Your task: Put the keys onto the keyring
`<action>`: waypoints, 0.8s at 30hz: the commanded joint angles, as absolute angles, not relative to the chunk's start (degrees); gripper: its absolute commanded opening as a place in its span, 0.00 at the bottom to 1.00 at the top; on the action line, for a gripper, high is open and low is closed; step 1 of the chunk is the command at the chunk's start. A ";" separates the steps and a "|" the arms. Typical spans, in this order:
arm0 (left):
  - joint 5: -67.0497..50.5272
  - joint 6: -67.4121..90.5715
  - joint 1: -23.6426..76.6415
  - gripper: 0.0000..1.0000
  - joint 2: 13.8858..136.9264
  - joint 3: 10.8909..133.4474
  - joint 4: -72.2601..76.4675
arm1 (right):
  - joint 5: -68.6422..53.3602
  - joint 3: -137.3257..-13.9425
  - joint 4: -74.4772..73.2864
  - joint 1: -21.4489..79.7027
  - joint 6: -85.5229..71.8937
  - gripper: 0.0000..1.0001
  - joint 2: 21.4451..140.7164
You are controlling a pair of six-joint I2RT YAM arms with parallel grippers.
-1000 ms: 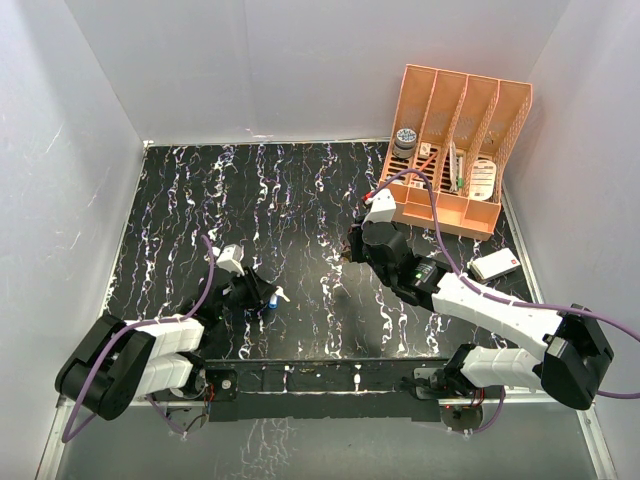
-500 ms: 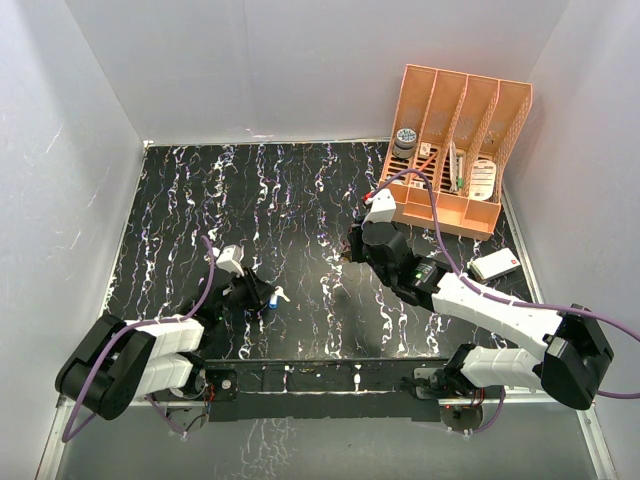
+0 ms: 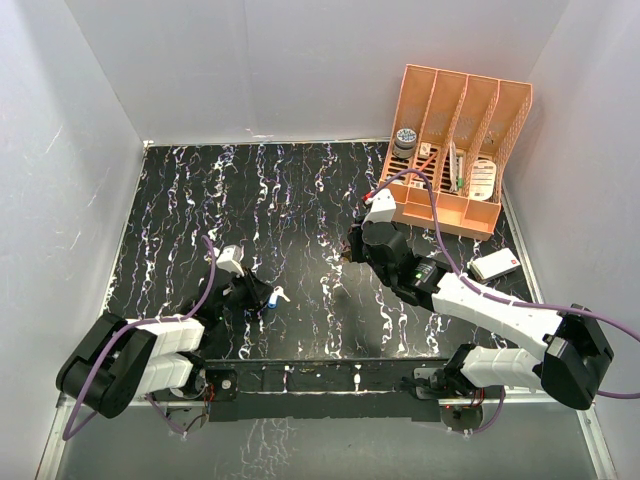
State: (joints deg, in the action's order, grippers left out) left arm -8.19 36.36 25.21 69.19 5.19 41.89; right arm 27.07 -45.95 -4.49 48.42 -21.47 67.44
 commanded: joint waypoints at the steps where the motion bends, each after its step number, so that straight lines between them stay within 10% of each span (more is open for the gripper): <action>1: -7.56 35.53 24.79 0.13 68.70 4.86 41.95 | 28.05 -46.40 -1.63 48.52 -21.45 0.00 66.66; 16: -6.87 34.77 24.76 0.03 66.85 3.65 42.32 | 27.88 -46.15 -1.70 48.56 -21.48 0.00 66.85; 24: -5.60 34.60 24.79 0.25 65.50 3.22 41.45 | 27.77 -46.07 -1.72 48.52 -21.61 0.00 66.67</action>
State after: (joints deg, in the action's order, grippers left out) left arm -6.87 35.35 25.21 66.94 3.95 41.60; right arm 27.05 -45.95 -4.49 48.42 -21.45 67.44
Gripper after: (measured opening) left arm 0.207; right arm 0.031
